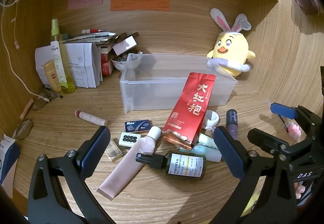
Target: Organize objects
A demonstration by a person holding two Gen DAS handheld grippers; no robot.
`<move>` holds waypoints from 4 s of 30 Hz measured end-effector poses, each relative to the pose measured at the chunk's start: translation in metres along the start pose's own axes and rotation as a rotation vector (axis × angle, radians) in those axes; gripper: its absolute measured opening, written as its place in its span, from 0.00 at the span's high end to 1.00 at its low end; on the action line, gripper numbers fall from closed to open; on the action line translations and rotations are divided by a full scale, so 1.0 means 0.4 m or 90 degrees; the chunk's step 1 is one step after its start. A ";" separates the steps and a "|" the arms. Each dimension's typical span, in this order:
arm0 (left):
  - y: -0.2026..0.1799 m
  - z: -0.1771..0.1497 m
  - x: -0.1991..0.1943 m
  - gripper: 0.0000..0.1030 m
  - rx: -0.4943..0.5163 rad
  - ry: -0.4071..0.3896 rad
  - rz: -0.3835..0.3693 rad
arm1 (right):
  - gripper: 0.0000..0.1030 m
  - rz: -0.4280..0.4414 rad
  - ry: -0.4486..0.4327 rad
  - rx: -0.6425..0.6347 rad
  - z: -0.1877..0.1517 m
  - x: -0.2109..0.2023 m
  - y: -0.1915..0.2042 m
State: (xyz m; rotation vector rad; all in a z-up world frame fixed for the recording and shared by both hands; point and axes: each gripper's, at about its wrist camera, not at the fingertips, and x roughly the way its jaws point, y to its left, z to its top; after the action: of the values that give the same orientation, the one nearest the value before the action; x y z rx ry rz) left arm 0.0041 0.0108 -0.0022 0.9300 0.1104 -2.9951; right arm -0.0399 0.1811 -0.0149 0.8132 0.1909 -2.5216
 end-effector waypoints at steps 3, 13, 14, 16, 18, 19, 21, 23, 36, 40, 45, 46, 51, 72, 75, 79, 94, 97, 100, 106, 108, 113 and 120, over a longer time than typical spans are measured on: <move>-0.001 0.001 -0.001 0.00 -0.001 0.001 -0.001 | 0.00 0.001 -0.001 0.002 -0.001 -0.002 -0.002; -0.003 -0.002 0.000 0.00 0.003 0.000 -0.003 | 0.00 0.002 -0.001 0.001 0.000 -0.004 -0.002; -0.003 -0.002 0.000 0.00 0.003 0.000 -0.003 | 0.00 0.003 -0.002 0.001 0.001 -0.004 -0.002; -0.003 -0.002 -0.001 0.00 0.002 0.001 -0.005 | 0.00 0.003 -0.003 0.000 0.002 -0.006 -0.002; -0.003 -0.003 -0.001 0.00 0.003 0.001 -0.005 | 0.00 0.004 -0.004 0.000 0.002 -0.006 -0.002; -0.002 -0.002 -0.002 0.00 0.005 -0.001 -0.003 | 0.00 0.003 -0.004 0.000 0.003 -0.005 -0.003; -0.006 -0.005 -0.005 0.00 0.012 -0.007 -0.001 | 0.00 0.005 -0.004 0.000 0.002 -0.005 -0.003; -0.008 -0.007 -0.006 0.00 0.016 -0.009 -0.003 | 0.00 0.005 -0.003 0.001 0.003 -0.005 -0.003; 0.006 -0.012 -0.007 0.00 0.010 -0.013 -0.025 | 0.00 0.009 -0.001 0.009 -0.001 0.007 -0.010; 0.020 -0.012 -0.013 0.02 0.008 -0.019 -0.024 | 0.00 -0.001 -0.002 0.010 0.001 0.015 -0.016; 0.055 -0.018 -0.011 0.15 -0.001 -0.005 -0.031 | 0.00 -0.010 0.009 0.024 0.002 0.038 -0.033; 0.063 -0.023 -0.008 0.16 -0.005 0.000 -0.029 | 0.00 -0.010 0.014 0.027 0.001 0.044 -0.038; 0.103 -0.057 0.017 0.19 -0.016 0.031 -0.014 | 0.03 -0.008 0.046 0.035 -0.010 0.081 -0.060; 0.155 -0.126 0.086 0.52 -0.020 0.118 -0.036 | 0.39 0.023 0.166 0.070 -0.031 0.206 -0.101; 0.154 -0.120 0.094 0.63 -0.018 0.120 -0.041 | 0.39 0.016 0.171 0.060 -0.025 0.211 -0.094; 0.148 -0.118 0.096 0.80 -0.018 0.125 -0.058 | 0.44 0.013 0.176 0.059 -0.014 0.223 -0.095; 0.142 -0.124 0.076 0.88 0.025 0.160 -0.039 | 0.76 0.001 0.197 0.032 -0.023 0.217 -0.147; 0.135 -0.109 0.095 0.88 0.036 0.170 -0.047 | 0.76 -0.004 0.200 0.033 -0.019 0.214 -0.163; 0.126 -0.095 0.117 0.88 0.052 0.177 -0.044 | 0.75 -0.003 0.201 0.031 -0.015 0.218 -0.168; 0.119 -0.071 0.149 0.88 0.059 0.196 -0.059 | 0.71 -0.004 0.209 0.025 -0.001 0.245 -0.170; 0.112 -0.066 0.157 0.88 0.068 0.199 -0.060 | 0.71 -0.003 0.210 0.025 0.005 0.254 -0.173; 0.099 -0.051 0.178 0.88 0.074 0.210 -0.073 | 0.71 -0.002 0.211 0.024 0.020 0.272 -0.174; 0.106 -0.039 0.191 0.93 0.056 0.191 -0.074 | 0.73 -0.001 0.195 0.026 0.024 0.277 -0.172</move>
State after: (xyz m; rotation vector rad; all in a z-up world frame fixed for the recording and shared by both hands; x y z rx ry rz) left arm -0.0491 -0.0292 -0.0611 1.4263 0.0343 -2.9596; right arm -0.1566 0.1941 -0.0724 1.2136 0.2412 -2.3979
